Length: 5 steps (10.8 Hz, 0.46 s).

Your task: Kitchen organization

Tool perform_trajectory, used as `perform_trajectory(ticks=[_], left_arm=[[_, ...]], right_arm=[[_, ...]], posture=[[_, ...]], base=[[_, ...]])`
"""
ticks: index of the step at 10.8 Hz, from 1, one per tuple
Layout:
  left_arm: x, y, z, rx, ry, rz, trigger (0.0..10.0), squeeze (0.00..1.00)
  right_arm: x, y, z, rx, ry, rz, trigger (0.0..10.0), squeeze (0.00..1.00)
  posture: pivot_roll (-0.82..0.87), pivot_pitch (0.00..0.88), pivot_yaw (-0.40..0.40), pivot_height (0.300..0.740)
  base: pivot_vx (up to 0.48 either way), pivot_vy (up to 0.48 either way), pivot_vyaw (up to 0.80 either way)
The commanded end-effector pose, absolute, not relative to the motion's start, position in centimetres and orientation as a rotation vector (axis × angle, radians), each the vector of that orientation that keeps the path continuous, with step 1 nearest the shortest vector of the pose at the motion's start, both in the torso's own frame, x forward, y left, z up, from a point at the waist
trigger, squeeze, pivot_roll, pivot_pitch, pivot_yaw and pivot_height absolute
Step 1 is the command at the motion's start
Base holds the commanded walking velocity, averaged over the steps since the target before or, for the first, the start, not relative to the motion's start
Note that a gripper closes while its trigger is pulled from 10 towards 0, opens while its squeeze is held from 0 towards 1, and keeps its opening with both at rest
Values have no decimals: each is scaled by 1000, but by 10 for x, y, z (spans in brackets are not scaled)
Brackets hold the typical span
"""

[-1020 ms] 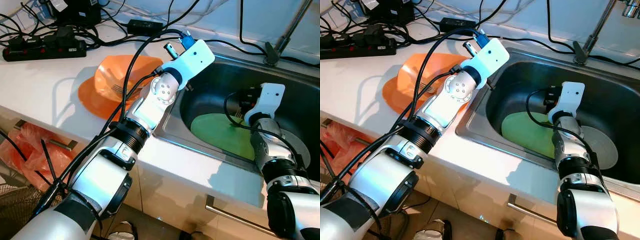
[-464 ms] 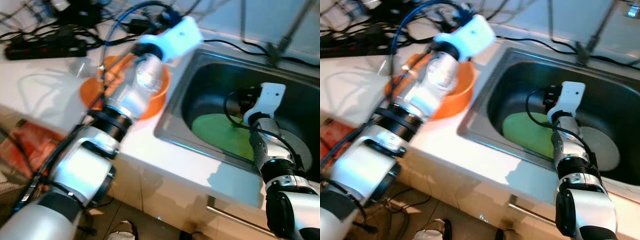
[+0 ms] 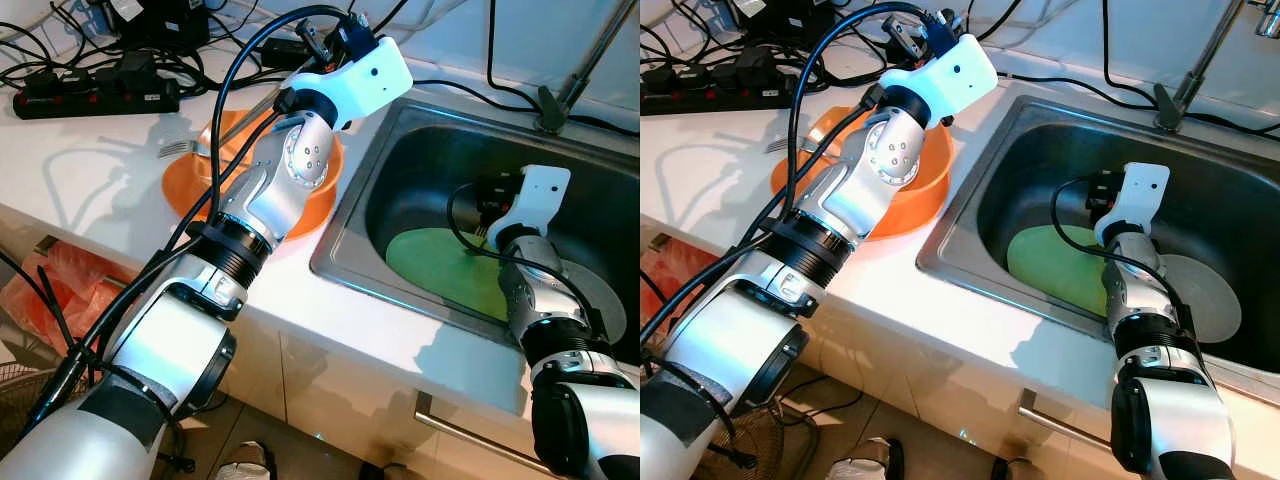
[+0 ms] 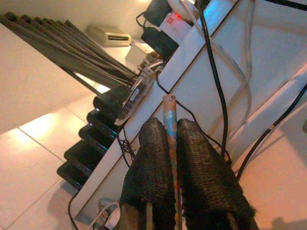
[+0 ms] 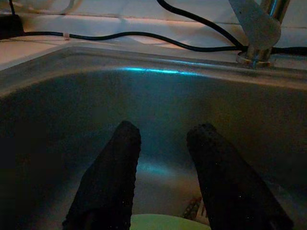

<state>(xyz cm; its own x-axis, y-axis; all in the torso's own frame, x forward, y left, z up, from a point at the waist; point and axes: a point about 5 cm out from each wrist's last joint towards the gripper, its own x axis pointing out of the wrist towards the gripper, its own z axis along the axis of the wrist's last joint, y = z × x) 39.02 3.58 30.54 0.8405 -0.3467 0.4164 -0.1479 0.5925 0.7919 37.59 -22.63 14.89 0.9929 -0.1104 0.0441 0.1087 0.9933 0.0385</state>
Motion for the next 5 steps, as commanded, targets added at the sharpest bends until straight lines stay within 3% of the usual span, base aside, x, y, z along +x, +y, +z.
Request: perform_trajectory(ticks=[1, 4, 5], left_arm=[[388, 31, 311, 946, -619, -126, 10000, 0], [388, 31, 311, 946, -619, -126, 10000, 0], [377, 27, 323, 794, -733, -143, 10000, 0]], right_arm=[[375, -228, 146, 41, -42, -119, 10000, 0], [375, -228, 146, 41, -42, -119, 10000, 0], [375, -226, 149, 50, -62, -110, 10000, 0]], posture=[[74, 86, -29, 740], [74, 86, -29, 740], [74, 87, -30, 740]], base=[[0, 0, 0], [0, 0, 0], [0, 0, 0]])
